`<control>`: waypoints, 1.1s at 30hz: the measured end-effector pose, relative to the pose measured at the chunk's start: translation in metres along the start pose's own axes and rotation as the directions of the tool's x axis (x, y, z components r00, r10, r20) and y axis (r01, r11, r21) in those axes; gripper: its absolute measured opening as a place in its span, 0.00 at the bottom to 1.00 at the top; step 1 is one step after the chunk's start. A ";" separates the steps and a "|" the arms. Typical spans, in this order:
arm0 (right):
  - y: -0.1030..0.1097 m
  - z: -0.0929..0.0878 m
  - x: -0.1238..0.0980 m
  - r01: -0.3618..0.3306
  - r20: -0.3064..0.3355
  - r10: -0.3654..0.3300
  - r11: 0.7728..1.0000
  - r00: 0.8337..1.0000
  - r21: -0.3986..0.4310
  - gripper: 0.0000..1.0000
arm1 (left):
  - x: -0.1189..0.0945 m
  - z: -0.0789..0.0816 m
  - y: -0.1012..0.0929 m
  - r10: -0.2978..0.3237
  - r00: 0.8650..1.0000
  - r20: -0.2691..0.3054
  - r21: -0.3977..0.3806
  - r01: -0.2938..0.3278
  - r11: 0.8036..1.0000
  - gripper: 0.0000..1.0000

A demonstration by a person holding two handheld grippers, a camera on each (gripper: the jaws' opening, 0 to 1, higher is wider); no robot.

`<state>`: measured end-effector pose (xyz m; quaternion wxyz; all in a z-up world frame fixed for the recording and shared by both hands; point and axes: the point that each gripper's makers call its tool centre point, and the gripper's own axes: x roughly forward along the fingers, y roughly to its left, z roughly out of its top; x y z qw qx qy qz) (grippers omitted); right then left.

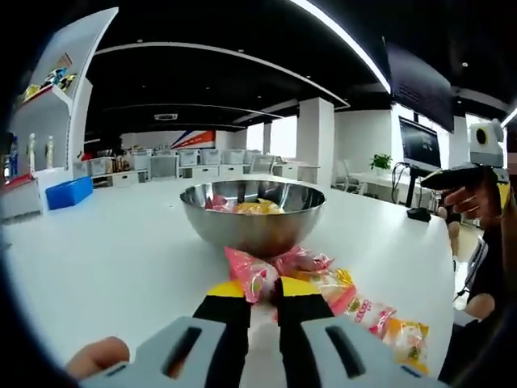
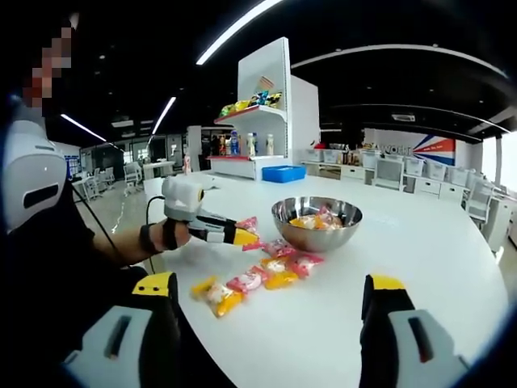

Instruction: Pick up the marshmallows scattered on the table and place them into the bowl on the table

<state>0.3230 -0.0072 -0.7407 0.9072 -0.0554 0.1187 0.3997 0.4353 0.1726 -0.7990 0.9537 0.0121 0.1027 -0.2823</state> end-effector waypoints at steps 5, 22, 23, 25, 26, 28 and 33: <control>-0.001 0.001 -0.001 0.005 0.003 -0.005 1.000 1.000 -0.001 0.89 | -0.027 0.019 0.001 -0.010 1.000 0.004 0.034 0.010 0.999 0.11; 0.003 0.002 0.001 -0.001 0.000 0.001 1.000 1.000 -0.006 0.89 | -0.077 0.064 -0.008 -0.042 0.993 0.109 0.071 0.034 0.997 0.10; 0.003 0.001 0.001 0.000 -0.001 0.000 1.000 1.000 -0.006 0.89 | -0.077 0.064 -0.008 -0.042 0.993 0.107 0.069 0.035 0.997 0.10; 0.002 0.001 0.001 -0.001 -0.001 0.001 1.000 1.000 -0.006 0.89 | -0.077 0.064 -0.008 -0.044 0.993 0.110 0.066 0.037 0.997 0.10; 0.002 0.001 0.001 -0.001 0.000 0.001 1.000 1.000 -0.005 0.89 | -0.077 0.065 -0.009 -0.046 0.993 0.110 0.067 0.039 0.997 0.10; 0.003 0.001 0.002 -0.003 -0.002 0.002 1.000 1.000 -0.004 0.89 | -0.076 0.066 -0.009 -0.047 0.993 0.112 0.068 0.040 0.997 0.10; 0.003 0.000 0.003 -0.005 -0.005 0.005 1.000 1.000 -0.003 0.89 | -0.071 0.079 -0.010 -0.073 0.989 0.128 0.055 0.066 0.996 0.10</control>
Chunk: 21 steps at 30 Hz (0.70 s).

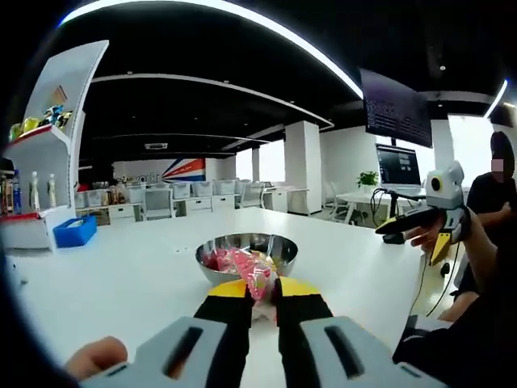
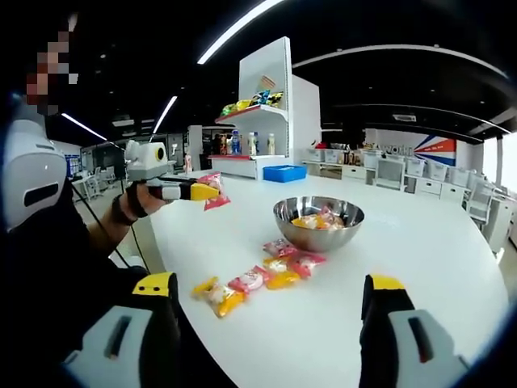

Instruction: Pick up the marshmallows scattered on the table and place them into the bowl on the table

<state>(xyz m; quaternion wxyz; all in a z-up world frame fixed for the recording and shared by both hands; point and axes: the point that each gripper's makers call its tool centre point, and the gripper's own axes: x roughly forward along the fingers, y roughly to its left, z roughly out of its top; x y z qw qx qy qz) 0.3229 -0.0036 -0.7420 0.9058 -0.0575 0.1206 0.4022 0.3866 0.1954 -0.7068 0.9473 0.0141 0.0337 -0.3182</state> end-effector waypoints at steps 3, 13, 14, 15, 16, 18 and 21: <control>0.000 0.000 0.000 -0.002 0.000 0.002 1.000 1.000 -0.002 0.89 | 0.008 0.013 0.003 -0.004 1.000 0.019 0.012 0.004 1.000 0.10; -0.003 -0.001 -0.002 0.003 0.000 -0.003 1.000 1.000 0.003 0.89 | 0.056 0.048 0.010 -0.025 0.999 0.036 0.075 0.022 0.997 0.10; -0.003 -0.002 -0.002 0.005 0.000 -0.005 1.000 1.000 0.002 0.89 | 0.061 0.050 0.010 -0.029 0.999 0.033 0.079 0.027 0.997 0.10; -0.004 -0.002 -0.003 0.006 0.000 -0.006 1.000 1.000 0.003 0.89 | 0.068 0.053 0.011 -0.035 0.999 0.032 0.083 0.032 0.996 0.10; -0.005 -0.002 -0.003 0.008 -0.001 -0.008 1.000 1.000 0.003 0.89 | 0.075 0.056 0.011 -0.040 0.999 0.032 0.087 0.037 0.996 0.10; -0.006 -0.002 -0.003 0.009 0.001 -0.009 1.000 1.000 0.004 0.89 | 0.089 0.058 0.013 -0.047 0.999 0.026 0.090 0.045 0.995 0.10; -0.006 -0.002 -0.004 0.009 0.001 -0.009 1.000 1.000 0.004 0.88 | 0.109 0.058 0.018 -0.058 0.998 0.013 0.067 0.057 0.996 0.10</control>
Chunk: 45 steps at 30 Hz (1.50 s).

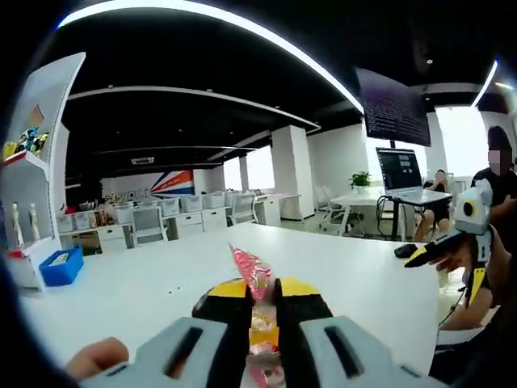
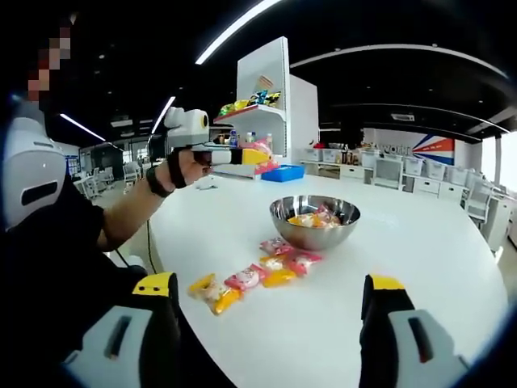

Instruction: Pick up the marshmallows scattered on the table and place them into the bowl on the table

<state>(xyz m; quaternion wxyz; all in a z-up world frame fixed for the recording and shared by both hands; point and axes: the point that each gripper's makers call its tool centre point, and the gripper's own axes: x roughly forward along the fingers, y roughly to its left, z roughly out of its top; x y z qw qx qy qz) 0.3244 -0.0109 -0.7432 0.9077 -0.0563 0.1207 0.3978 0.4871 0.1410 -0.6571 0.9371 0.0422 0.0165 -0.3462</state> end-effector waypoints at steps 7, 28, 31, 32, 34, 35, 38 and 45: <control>-0.002 -0.001 -0.003 0.007 -0.003 -0.007 1.000 1.000 0.000 0.88 | 0.047 -0.014 0.017 0.017 1.000 -0.018 -0.032 -0.017 0.999 0.10; -0.001 0.000 -0.001 0.006 -0.012 -0.006 1.000 1.000 -0.008 0.88 | 0.070 -0.067 0.033 0.024 1.000 -0.008 -0.137 -0.025 0.990 0.10; 0.000 0.001 0.000 0.005 -0.010 -0.005 1.000 1.000 -0.010 0.88 | 0.071 -0.070 0.036 0.024 1.000 -0.017 -0.127 -0.026 0.992 0.10; 0.000 0.001 0.000 0.005 -0.012 -0.005 1.000 1.000 -0.011 0.88 | 0.072 -0.071 0.037 0.022 1.000 -0.019 -0.128 -0.024 0.991 0.10; 0.000 0.001 0.000 0.004 -0.013 -0.004 1.000 1.000 -0.013 0.87 | 0.073 -0.071 0.040 0.028 0.999 -0.016 -0.124 -0.029 0.992 0.10; 0.000 0.001 0.000 0.004 -0.013 -0.004 1.000 1.000 -0.012 0.87 | 0.073 -0.071 0.042 0.032 0.999 -0.015 -0.118 -0.033 0.992 0.10; 0.000 0.001 -0.001 0.005 -0.013 -0.005 1.000 1.000 -0.010 0.87 | 0.072 -0.069 0.043 0.060 0.998 0.002 -0.092 -0.059 0.994 0.10; 0.000 0.000 -0.001 0.005 -0.013 -0.005 1.000 1.000 -0.010 0.87 | 0.076 -0.072 0.050 0.073 0.997 -0.011 -0.102 -0.073 0.992 0.11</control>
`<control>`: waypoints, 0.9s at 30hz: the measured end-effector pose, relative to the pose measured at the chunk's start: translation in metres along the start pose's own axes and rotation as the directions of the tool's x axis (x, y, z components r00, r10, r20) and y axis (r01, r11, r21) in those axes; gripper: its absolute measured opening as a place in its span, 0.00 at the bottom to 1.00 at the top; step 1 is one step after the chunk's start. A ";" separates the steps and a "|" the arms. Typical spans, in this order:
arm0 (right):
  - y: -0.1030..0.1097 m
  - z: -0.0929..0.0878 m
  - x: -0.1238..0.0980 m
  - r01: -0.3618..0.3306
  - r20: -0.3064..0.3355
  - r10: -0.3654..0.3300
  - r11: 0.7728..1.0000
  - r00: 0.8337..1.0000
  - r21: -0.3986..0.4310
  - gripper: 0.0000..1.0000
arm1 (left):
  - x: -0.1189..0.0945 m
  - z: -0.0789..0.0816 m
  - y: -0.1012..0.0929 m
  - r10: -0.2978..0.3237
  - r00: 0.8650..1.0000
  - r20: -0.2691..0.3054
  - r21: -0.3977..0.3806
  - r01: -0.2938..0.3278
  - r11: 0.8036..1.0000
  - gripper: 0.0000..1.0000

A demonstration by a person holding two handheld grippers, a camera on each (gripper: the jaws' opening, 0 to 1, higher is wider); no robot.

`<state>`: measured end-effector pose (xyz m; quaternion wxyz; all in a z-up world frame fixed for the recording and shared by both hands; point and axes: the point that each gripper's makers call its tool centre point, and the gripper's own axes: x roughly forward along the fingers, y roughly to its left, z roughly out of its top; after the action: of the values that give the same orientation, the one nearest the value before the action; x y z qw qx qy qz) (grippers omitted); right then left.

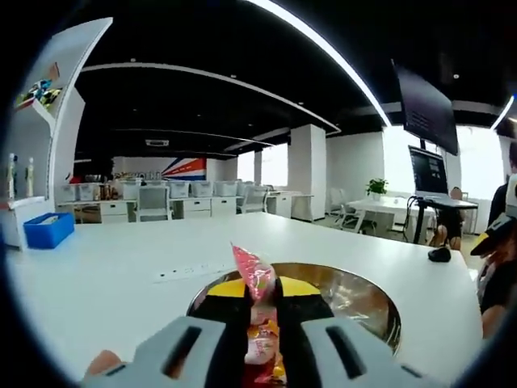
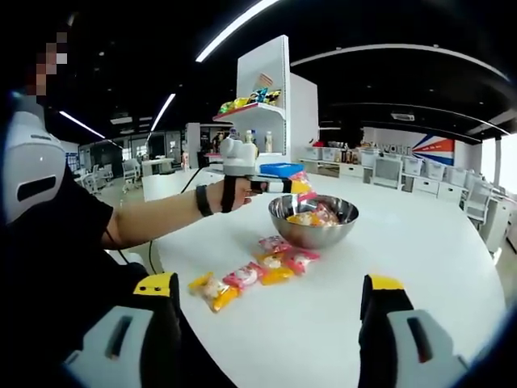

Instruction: Pick up the marshmallows scattered on the table and place them into the bowl on the table

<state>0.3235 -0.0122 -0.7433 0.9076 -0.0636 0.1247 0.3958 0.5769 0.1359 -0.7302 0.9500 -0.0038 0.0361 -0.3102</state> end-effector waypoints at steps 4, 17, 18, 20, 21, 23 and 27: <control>0.000 0.000 0.000 0.001 0.001 -0.001 1.000 1.000 0.003 0.87 | 0.001 -0.003 0.004 0.024 1.000 -0.010 0.015 -0.024 1.000 0.11; 0.002 0.001 0.001 -0.009 0.004 0.009 1.000 1.000 0.009 0.87 | -0.005 0.012 -0.006 0.041 0.997 0.060 -0.042 -0.038 0.998 0.42; 0.002 0.001 0.001 -0.010 0.005 0.010 1.000 1.000 0.010 0.87 | -0.006 0.015 -0.008 0.037 0.996 0.076 -0.052 -0.034 0.998 0.53; 0.001 0.001 0.000 -0.009 0.005 0.009 1.000 1.000 0.009 0.87 | -0.005 0.019 -0.008 0.033 0.996 0.088 -0.048 -0.028 0.998 0.80; 0.001 0.001 0.000 -0.009 0.005 0.009 1.000 1.000 0.009 0.87 | -0.005 0.020 -0.009 0.028 0.995 0.091 -0.041 -0.024 0.999 0.86; 0.001 0.001 0.000 -0.008 0.004 0.008 1.000 1.000 0.009 0.87 | -0.004 0.023 -0.011 0.019 0.995 0.097 -0.027 -0.016 1.000 0.94; 0.001 0.000 0.001 -0.007 0.001 0.007 1.000 1.000 0.009 0.87 | -0.004 0.020 -0.012 0.007 0.997 0.080 -0.014 -0.006 1.000 0.95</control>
<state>0.3233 -0.0113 -0.7435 0.9065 -0.0587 0.1261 0.3986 0.5685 0.1284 -0.7096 0.9515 -0.0225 0.0002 -0.3067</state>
